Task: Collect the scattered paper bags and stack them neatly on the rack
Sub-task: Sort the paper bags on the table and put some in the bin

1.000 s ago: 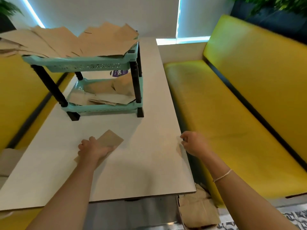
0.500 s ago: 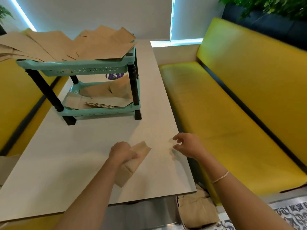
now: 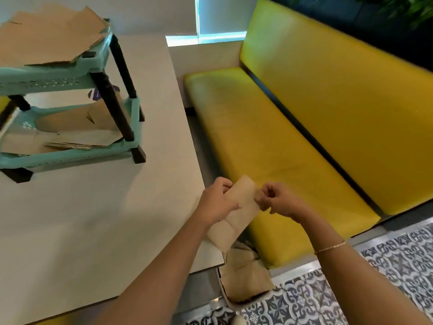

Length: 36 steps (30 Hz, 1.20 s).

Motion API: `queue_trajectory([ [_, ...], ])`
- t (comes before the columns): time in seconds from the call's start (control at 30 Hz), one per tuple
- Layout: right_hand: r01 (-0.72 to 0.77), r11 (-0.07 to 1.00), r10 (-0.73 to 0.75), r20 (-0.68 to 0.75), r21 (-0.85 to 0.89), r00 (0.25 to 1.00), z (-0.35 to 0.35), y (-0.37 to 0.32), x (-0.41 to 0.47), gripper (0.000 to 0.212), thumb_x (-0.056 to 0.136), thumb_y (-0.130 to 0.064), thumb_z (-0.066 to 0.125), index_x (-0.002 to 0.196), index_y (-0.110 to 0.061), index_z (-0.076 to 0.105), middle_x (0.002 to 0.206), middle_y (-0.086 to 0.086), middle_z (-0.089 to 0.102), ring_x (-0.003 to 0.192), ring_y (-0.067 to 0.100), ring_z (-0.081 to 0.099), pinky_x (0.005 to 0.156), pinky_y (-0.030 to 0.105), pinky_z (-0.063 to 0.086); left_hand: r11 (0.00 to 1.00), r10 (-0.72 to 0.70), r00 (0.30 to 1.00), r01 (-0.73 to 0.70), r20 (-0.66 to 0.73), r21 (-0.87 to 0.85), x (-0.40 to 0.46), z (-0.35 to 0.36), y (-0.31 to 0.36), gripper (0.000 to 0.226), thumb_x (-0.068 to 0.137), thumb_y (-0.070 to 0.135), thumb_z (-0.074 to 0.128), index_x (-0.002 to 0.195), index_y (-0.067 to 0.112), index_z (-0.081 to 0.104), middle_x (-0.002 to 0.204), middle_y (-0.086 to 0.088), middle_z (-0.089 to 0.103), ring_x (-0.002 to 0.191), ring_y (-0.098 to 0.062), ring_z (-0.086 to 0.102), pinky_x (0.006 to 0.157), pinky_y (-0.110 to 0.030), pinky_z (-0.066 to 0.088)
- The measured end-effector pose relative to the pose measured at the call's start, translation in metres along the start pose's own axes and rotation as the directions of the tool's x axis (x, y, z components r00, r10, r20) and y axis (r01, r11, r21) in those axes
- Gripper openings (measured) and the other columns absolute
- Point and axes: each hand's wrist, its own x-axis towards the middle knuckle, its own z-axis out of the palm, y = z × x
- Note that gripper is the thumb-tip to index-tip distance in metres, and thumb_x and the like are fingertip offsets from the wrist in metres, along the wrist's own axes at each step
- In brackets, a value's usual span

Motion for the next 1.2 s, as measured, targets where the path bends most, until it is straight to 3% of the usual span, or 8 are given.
queue_trajectory([
  [0.1,-0.052,0.991,0.031,-0.163,-0.127,0.986,-0.002,0.038,0.004,0.018,0.093,-0.011,0.051,0.077,-0.019,0.051,0.07,0.0,0.065,0.061,0.014,0.062,0.055,0.029,0.047,1.0,0.005,0.994,-0.003,-0.105,0.017,0.009,0.012,0.008,0.064,0.082,0.028,0.071,0.135,0.022,0.038,0.136,0.001,0.046,0.121,-0.016,0.046,0.094,-0.027,0.04],
  [0.17,-0.097,0.964,0.047,-0.197,-0.249,0.979,0.006,0.064,0.009,0.014,0.089,-0.006,0.05,0.087,-0.017,0.059,0.08,0.009,0.069,0.07,0.026,0.063,0.055,0.028,0.04,1.0,0.008,0.989,-0.006,-0.148,0.019,0.012,0.015,0.009,0.06,0.083,0.028,0.07,0.134,0.019,0.041,0.134,0.0,0.048,0.122,-0.017,0.046,0.096,-0.027,0.039],
  [0.33,-0.157,0.899,0.133,-0.087,-0.41,0.987,0.058,0.12,0.014,0.027,0.091,-0.006,0.044,0.11,-0.013,0.062,0.1,0.02,0.066,0.072,0.03,0.052,0.044,0.027,0.024,0.999,0.007,0.977,0.001,-0.212,0.039,0.011,0.018,0.005,0.042,0.087,0.024,0.066,0.125,0.017,0.051,0.128,-0.001,0.054,0.116,-0.015,0.051,0.088,-0.019,0.038],
  [0.47,-0.128,0.865,0.172,0.047,-0.485,0.984,0.093,0.146,0.018,0.03,0.093,-0.009,0.041,0.119,-0.01,0.058,0.112,0.018,0.064,0.102,0.032,0.059,0.063,0.028,0.035,0.998,-0.009,0.962,0.026,-0.273,0.056,0.003,0.018,-0.003,0.035,0.089,0.023,0.063,0.122,0.018,0.053,0.125,0.001,0.056,0.111,-0.011,0.051,0.085,-0.017,0.038],
  [0.63,-0.133,0.819,0.26,0.154,-0.558,0.953,0.117,0.158,0.017,0.03,0.093,-0.01,0.041,0.118,-0.01,0.057,0.118,0.013,0.063,0.109,0.028,0.059,0.083,0.032,0.048,0.995,-0.066,0.939,0.087,-0.337,0.047,-0.005,0.016,-0.014,0.033,0.089,0.023,0.063,0.12,0.019,0.054,0.123,0.002,0.057,0.105,-0.008,0.05,0.084,-0.017,0.039],
  [0.73,-0.149,0.79,0.309,0.177,-0.595,0.934,0.12,0.16,0.016,0.03,0.093,-0.012,0.04,0.119,-0.011,0.055,0.12,0.011,0.061,0.111,0.027,0.058,0.085,0.032,0.048,0.992,-0.096,0.926,0.12,-0.366,0.042,-0.008,0.012,-0.019,0.032,0.089,0.023,0.062,0.12,0.02,0.055,0.123,0.002,0.057,0.107,-0.01,0.051,0.083,-0.017,0.039],
  [0.93,-0.125,0.807,0.264,0.163,-0.577,0.951,0.107,0.132,0.032,0.025,0.09,-0.011,0.044,0.11,-0.008,0.06,0.111,0.014,0.064,0.101,0.029,0.06,0.069,0.031,0.044,0.991,-0.094,0.916,0.124,-0.391,0.051,-0.015,-0.005,-0.025,0.029,0.089,0.023,0.062,0.118,0.018,0.056,0.122,0.0,0.058,0.107,-0.013,0.054,0.081,-0.016,0.04],
  [1.2,-0.036,0.903,0.057,0.036,-0.429,0.998,0.1,0.042,0.05,0.024,0.089,-0.014,0.051,0.109,-0.014,0.065,0.11,0.007,0.067,0.097,0.023,0.063,0.08,0.032,0.054,0.996,-0.079,0.898,0.088,-0.433,0.001,-0.03,-0.054,-0.039,0.023,0.088,0.022,0.064,0.11,0.017,0.06,0.113,0.0,0.062,0.094,-0.009,0.053,0.078,-0.018,0.039],
])
